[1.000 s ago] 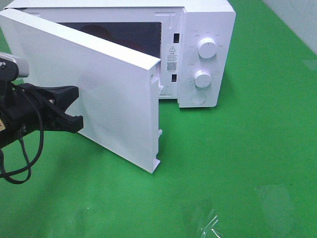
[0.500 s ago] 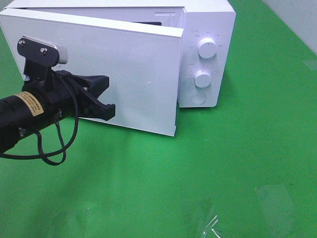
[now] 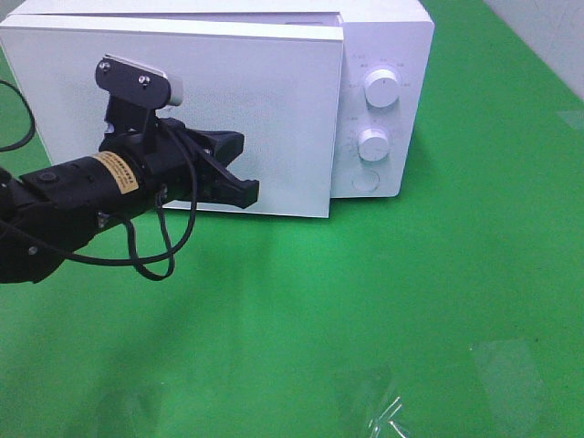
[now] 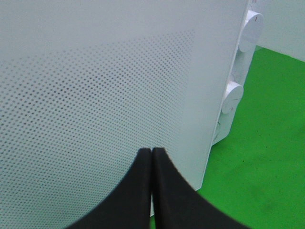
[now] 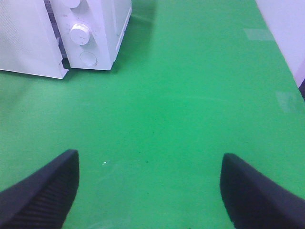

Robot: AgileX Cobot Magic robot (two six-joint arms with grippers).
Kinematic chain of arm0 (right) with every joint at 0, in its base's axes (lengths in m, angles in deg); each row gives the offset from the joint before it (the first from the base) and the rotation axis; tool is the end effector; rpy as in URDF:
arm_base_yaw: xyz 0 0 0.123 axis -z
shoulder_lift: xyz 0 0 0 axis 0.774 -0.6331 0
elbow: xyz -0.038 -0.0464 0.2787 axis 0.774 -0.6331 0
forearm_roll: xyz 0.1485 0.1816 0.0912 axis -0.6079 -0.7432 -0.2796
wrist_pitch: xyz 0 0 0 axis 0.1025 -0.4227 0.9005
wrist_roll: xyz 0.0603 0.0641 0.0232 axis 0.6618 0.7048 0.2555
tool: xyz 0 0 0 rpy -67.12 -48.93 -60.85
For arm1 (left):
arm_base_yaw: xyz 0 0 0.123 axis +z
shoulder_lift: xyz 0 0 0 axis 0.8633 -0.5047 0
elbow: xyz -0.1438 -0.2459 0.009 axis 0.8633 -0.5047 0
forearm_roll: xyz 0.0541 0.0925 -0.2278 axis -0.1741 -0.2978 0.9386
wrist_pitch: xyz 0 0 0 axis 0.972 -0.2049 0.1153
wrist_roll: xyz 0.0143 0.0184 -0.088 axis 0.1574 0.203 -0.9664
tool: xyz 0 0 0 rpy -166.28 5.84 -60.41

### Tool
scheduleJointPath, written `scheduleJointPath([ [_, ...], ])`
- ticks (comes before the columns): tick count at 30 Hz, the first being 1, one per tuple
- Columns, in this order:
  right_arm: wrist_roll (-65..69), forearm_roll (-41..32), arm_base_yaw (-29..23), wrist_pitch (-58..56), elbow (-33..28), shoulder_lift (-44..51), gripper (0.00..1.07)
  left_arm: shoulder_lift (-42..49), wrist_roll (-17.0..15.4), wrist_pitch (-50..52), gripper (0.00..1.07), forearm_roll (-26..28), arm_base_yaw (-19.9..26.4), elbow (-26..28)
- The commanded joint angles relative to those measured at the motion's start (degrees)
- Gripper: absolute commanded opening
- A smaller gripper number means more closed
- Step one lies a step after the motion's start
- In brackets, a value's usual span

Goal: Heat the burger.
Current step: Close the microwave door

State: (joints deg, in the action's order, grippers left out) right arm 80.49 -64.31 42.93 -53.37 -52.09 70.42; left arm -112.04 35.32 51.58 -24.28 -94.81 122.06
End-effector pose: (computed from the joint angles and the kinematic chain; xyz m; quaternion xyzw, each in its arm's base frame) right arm -0.0040 -0.0077 0.2851 0.0016 0.8322 0.0289 0.5537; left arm 0.2820 -0.2049 0.1558 0.2462 0.7487 -0.2149 0.5767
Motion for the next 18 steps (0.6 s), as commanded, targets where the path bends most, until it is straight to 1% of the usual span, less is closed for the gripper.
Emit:
scheduleJointPath([
  [1,-0.63,0.40,0.34,0.00,-0.17,1.32,0.76,-1.72,-0.29,-1.20,0.00,0.46,-0.57,3.61],
  [2,-0.63,0.40,0.34,0.00,-0.17,1.32,0.76,-1.72,-0.29,-1.20,0.00,0.46,-0.57,3.61],
  [3,-0.63,0.40,0.34,0.00,-0.17,1.32,0.76,-2.35,-0.23,-2.12,0.00,0.46,-0.57,5.33],
  [4,-0.63,0.40,0.34,0.00,-0.17,1.32,0.76,-2.35,-0.23,-2.12,0.00,0.46,-0.57,5.33],
  [7,-0.63,0.40,0.34,0.00,-0.17,1.32,0.76,-3.15,-0.23,-3.78,0.00,0.46,-0.57,8.25],
  [10,-0.63,0.40,0.34,0.00,-0.17,1.32,0.76,-3.67,-0.23,-4.53,0.00,0.46,-0.57,9.63],
  [11,-0.63,0.40,0.34,0.00,-0.17,1.32,0.76,-4.30,-0.23,-4.87,0.00,0.46,-0.57,11.17],
  [16,-0.63,0.40,0.34,0.00,-0.17,1.32,0.76,-4.98,-0.23,-6.02,0.00,0.63,-0.57,12.95],
  [17,-0.63,0.40,0.34,0.00,-0.17,1.32,0.76,-5.79,-0.23,-7.28,0.00,0.63,-0.57,14.90],
  [18,-0.63,0.40,0.34,0.00,-0.17,1.32,0.76,-6.19,-0.23,-7.45,0.00,0.63,-0.57,15.58],
])
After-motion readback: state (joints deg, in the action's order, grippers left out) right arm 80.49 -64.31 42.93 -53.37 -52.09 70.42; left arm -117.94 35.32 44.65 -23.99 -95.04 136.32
